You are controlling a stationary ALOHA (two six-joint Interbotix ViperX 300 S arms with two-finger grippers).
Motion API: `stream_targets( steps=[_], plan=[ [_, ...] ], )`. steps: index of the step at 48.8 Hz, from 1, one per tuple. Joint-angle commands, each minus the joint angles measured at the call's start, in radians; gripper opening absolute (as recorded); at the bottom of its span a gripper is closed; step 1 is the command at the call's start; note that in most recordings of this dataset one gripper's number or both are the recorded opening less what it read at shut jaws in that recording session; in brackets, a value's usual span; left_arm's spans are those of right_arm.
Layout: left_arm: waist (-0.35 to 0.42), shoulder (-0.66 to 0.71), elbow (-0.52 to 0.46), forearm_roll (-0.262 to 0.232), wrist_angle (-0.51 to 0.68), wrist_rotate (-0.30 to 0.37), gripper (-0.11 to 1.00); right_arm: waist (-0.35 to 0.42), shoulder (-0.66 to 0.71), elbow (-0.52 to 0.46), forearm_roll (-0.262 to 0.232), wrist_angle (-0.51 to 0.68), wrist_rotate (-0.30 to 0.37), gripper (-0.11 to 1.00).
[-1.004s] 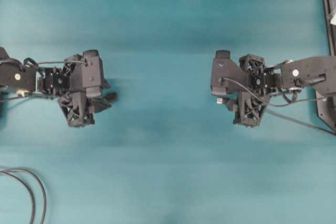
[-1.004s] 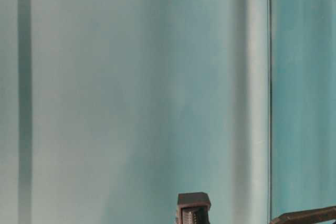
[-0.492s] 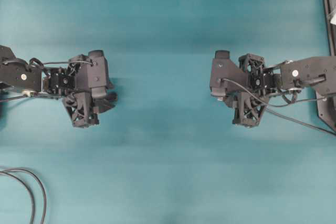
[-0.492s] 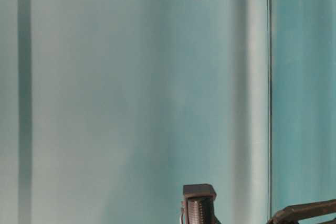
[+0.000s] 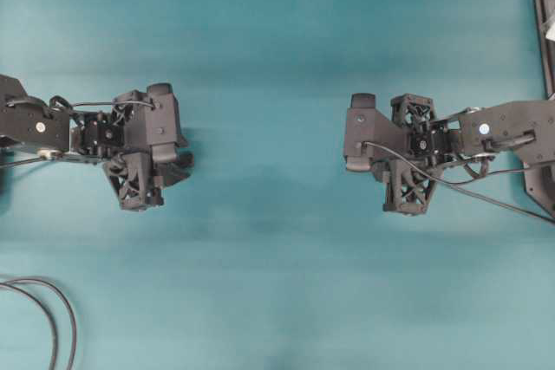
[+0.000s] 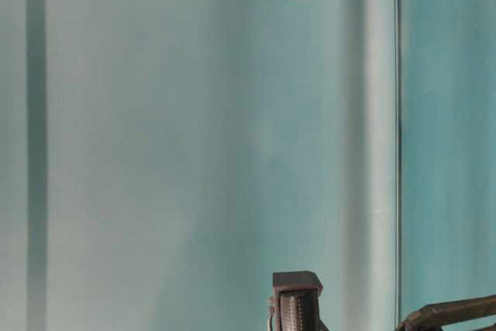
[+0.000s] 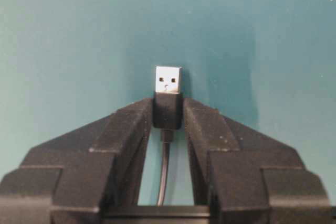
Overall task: Insert the USB using both arms.
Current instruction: 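Close both grippers on the connector housings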
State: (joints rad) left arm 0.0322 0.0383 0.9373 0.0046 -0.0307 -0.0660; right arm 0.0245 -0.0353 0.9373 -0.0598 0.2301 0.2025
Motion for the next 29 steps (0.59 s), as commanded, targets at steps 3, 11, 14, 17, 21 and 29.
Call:
stream_targets(
  steps=[3,11,14,17,21,29],
  plan=[
    [0.000,-0.006,-0.006,0.003,0.012,0.000,0.76,0.029,0.043,-0.015,0.003,0.012,0.003,0.26],
    [0.000,-0.006,-0.003,0.002,0.041,0.005,0.67,0.029,0.043,-0.031,0.003,0.023,0.002,0.26],
    [-0.003,-0.006,-0.003,0.003,0.051,0.008,0.59,0.029,0.041,-0.034,0.003,0.023,0.002,0.26],
    [-0.005,-0.006,-0.003,0.002,0.052,0.008,0.48,0.029,0.040,-0.038,0.003,0.023,0.002,0.26],
    [-0.006,-0.006,-0.006,0.003,0.052,0.008,0.39,0.029,0.037,-0.040,0.003,0.023,0.002,0.26],
    [-0.014,-0.006,-0.003,0.002,0.055,0.009,0.26,0.029,0.032,-0.040,0.003,0.023,0.000,0.26]
  ],
)
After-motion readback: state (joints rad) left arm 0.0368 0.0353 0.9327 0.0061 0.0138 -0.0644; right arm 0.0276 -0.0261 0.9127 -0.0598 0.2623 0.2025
